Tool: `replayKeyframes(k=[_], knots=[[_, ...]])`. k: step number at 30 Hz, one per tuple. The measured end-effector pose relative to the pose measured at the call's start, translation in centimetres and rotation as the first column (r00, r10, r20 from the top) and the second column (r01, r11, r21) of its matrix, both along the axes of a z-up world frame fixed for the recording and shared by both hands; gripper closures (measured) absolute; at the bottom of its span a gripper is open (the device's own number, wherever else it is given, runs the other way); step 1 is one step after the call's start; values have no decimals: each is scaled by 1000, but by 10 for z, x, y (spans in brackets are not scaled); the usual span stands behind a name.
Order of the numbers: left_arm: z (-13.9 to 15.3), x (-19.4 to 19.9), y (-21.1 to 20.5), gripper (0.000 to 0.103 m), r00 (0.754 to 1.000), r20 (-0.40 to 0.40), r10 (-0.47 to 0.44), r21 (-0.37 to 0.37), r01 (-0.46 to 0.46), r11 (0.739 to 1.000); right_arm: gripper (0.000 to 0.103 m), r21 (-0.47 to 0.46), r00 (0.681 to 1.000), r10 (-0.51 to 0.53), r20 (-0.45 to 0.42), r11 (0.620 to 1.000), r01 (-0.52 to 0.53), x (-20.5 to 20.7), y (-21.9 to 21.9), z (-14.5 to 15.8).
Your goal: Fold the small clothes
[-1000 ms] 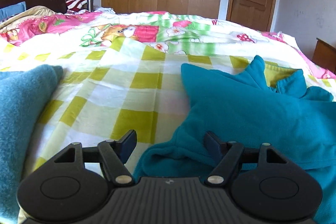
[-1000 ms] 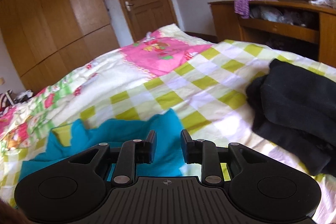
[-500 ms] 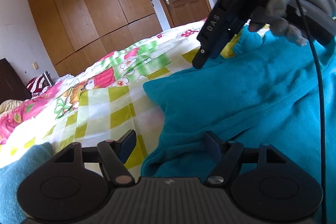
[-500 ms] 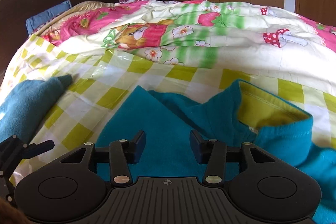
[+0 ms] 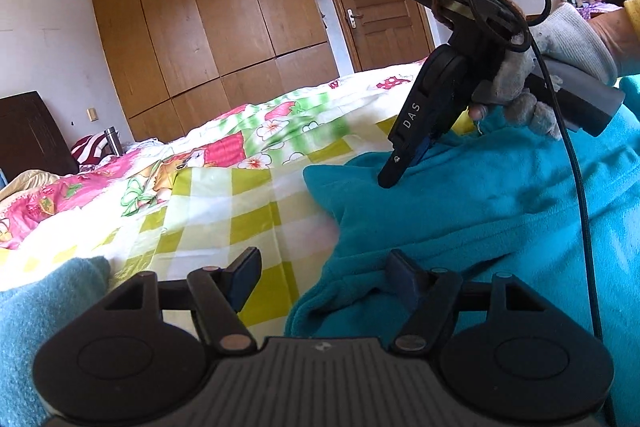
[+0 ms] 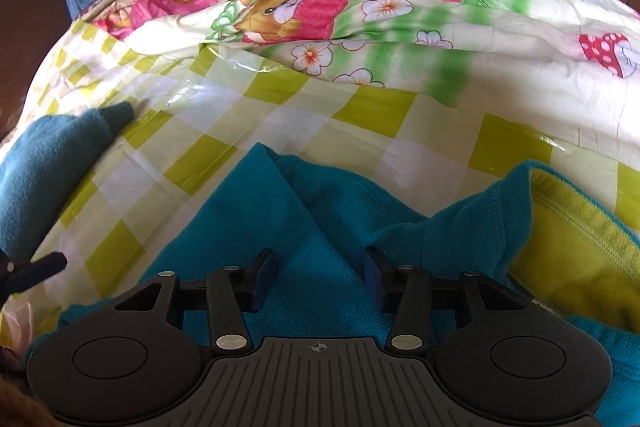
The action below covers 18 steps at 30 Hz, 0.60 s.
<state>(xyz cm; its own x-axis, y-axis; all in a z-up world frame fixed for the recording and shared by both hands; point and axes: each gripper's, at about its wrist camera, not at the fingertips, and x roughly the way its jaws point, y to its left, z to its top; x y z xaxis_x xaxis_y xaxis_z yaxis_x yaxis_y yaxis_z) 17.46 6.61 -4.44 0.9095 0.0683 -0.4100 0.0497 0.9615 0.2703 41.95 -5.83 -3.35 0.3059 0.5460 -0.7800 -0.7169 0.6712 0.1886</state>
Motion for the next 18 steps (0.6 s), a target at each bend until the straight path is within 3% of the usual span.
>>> replayKeyframes(k=[1, 4, 7, 10, 12, 13, 14, 18], knots=[[0, 1, -1, 23, 1000, -1, -7, 4, 7, 1000, 84, -8, 1000, 4, -2, 1000, -4, -2, 0, 1], [1, -4, -2, 24, 1000, 14, -26, 24, 26, 999, 95, 1, 1000, 7, 6, 1000, -7, -11, -2, 7], [-3, -13, -8, 24, 995, 13, -94, 81, 93, 992, 98, 42, 1000, -7, 16, 999, 6, -16, -8, 19], [-9, -10, -21, 26, 995, 6, -97, 164, 95, 982, 99, 76, 999, -30, 13, 997, 29, -16, -11, 27], [-8, -4, -24, 41, 996, -1, -90, 187, 89, 978, 99, 75, 999, -36, 14, 997, 35, -16, -8, 29], [-8, -1, -24, 57, 995, -15, -96, 188, 97, 977, 99, 67, 999, -35, 16, 997, 34, -16, -7, 28], [-7, 1, -23, 64, 995, -26, -97, 178, 100, 979, 99, 62, 999, -39, 16, 997, 38, -16, -6, 27], [-10, -1, -20, 71, 995, -40, -94, 166, 100, 981, 94, 40, 999, -48, -26, 998, 49, -10, -5, 17]])
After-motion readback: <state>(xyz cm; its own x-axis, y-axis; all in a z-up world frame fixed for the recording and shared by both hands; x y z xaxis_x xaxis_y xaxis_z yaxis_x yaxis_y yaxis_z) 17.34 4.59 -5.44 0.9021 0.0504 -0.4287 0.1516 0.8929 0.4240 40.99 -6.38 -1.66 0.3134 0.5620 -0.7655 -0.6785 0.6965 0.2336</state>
